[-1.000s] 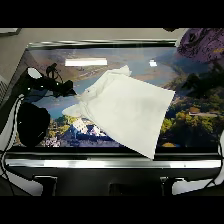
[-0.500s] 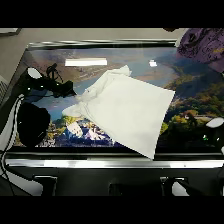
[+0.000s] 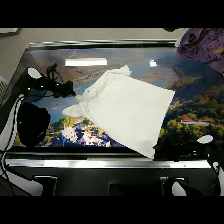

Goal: Fold the clothes and pants, and hang the long-sleeved shirts on hangers.

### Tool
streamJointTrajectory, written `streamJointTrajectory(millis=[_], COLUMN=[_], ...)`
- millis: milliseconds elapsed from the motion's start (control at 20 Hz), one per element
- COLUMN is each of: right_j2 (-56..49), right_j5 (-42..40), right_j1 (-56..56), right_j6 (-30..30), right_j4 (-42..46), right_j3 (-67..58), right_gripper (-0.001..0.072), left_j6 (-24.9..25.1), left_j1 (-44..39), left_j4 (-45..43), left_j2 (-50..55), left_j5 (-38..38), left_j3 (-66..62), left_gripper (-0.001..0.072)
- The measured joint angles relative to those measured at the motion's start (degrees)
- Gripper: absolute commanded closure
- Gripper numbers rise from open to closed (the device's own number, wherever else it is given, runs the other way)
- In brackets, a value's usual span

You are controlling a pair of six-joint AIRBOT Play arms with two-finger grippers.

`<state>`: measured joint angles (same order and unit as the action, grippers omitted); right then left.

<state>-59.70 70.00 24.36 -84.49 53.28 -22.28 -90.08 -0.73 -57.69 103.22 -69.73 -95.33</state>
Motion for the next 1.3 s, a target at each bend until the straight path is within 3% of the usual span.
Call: streamJointTrajectory(millis=[350,400,500,550,600,800,950,1300], right_j2=[0.22,0.2,0.22,0.2,0.17,0.11,0.11,-0.7], right_j5=[-3.82,-4.11,-4.63,-5.07,-5.73,-8.92,-6.86,-7.8], right_j1=[0.02,0.02,0.02,0.02,0.02,0.0,0.0,-4.66], right_j6=[-1.53,-1.62,-1.53,-1.25,-0.83,3.37,6.05,5.73], right_j4=[-5.64,-6.38,-6.88,-6.86,-7.08,-14.08,-21.44,-27.87], right_j3=[4.44,5.22,6.45,6.88,7.19,6.71,0.94,-37.0], right_gripper=[0.0297,0.0329,0.0502,0.0659,0.0687,0.069,0.069,0.0689], left_j6=[0.0,0.0,0.0,0.02,0.02,-0.15,-1.03,-1.44], left_j1=[0.0,0.0,0.0,0.0,0.0,0.2,1.05,2.73], left_j4=[0.0,0.0,0.0,0.0,0.0,0.02,0.11,0.26], left_j2=[0.0,0.0,0.0,0.0,0.0,-0.48,-2.08,-12.52], left_j5=[0.22,0.22,0.24,0.26,0.26,0.2,0.09,1.33], left_j3=[0.0,0.0,0.0,0.0,0.0,-0.22,-2.56,-14.14], left_gripper=[0.069,0.069,0.069,0.069,0.069,0.0691,0.0691,0.0691])
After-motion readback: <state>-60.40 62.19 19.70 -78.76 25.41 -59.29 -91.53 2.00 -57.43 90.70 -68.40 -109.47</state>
